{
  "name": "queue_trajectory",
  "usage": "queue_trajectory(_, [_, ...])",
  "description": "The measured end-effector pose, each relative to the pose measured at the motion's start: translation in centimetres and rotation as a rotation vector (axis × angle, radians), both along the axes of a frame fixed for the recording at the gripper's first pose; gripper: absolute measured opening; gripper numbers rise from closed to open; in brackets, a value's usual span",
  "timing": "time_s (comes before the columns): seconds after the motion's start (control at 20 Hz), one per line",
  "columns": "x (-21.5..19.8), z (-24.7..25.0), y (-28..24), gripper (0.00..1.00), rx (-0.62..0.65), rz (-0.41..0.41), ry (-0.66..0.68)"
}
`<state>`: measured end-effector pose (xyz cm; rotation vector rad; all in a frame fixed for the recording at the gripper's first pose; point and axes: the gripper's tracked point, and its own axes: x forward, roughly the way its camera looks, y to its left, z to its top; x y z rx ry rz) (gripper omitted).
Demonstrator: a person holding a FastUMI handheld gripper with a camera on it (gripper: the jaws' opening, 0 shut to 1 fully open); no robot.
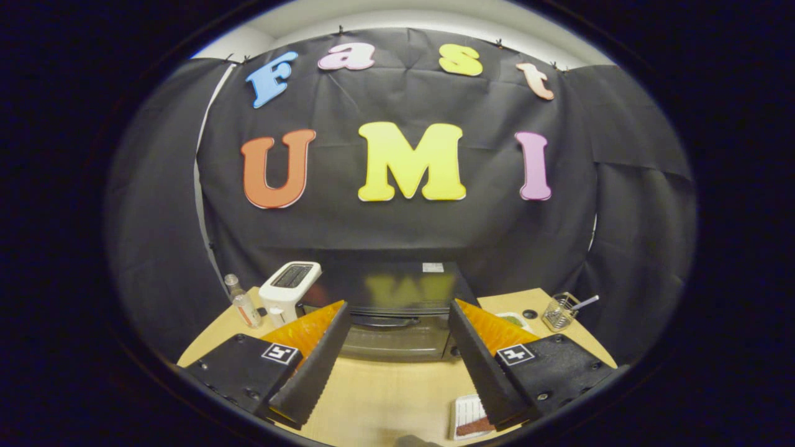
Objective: Open the toaster oven, put the food inside, and close the toaster oven door.
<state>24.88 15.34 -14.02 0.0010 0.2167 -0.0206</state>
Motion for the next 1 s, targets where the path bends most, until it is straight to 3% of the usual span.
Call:
queue_trajectory(0.25, [7.5, -3.6, 2.1, 1.0, -0.002, 0.013, 0.074])
queue_trajectory(0.45, [10.5, -6.6, 2.3, 1.0, -0.007, 0.005, 0.143])
queue_trajectory(0.75, [10.1, -8.1, 2.0, 1.0, 0.036, -0.004, 0.178])
queue_trajectory(1.0, [6.9, -9.1, 2.3, 1.0, 0.036, -0.013, 0.194])
